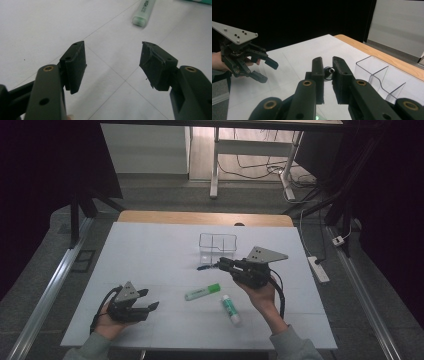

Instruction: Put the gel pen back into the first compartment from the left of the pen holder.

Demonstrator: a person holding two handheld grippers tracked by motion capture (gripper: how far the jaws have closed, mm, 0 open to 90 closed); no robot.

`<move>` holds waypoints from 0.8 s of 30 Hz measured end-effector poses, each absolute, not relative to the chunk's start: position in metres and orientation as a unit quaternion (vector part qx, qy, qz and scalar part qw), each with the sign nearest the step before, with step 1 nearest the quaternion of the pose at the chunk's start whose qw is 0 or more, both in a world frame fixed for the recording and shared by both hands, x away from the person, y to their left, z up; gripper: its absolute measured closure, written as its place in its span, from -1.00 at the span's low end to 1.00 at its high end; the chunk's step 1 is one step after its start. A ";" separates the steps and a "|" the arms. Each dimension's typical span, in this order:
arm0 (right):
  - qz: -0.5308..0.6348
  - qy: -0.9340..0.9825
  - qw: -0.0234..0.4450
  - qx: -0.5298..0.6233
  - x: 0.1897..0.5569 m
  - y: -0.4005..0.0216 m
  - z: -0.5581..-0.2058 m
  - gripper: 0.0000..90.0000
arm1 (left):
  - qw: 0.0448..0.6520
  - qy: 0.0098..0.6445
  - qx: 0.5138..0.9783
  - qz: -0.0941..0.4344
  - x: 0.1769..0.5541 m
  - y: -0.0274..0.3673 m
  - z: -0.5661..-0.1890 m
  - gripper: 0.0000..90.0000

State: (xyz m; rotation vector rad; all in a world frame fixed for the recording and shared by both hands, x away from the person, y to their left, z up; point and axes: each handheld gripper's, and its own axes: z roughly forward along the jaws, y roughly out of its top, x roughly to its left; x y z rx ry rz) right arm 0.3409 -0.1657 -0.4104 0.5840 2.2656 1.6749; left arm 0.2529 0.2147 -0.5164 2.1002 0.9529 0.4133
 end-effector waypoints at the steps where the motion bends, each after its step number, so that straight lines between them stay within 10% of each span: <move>1: 0.576 0.781 0.132 0.202 0.342 -0.165 -0.410 0.77 | 0.390 0.375 0.826 0.161 0.253 0.215 -0.516 -0.18; 24: 0.548 0.787 0.159 0.234 0.380 -0.156 -0.389 0.77 | 0.387 0.375 0.826 0.163 0.257 0.215 -0.519 -0.18</move>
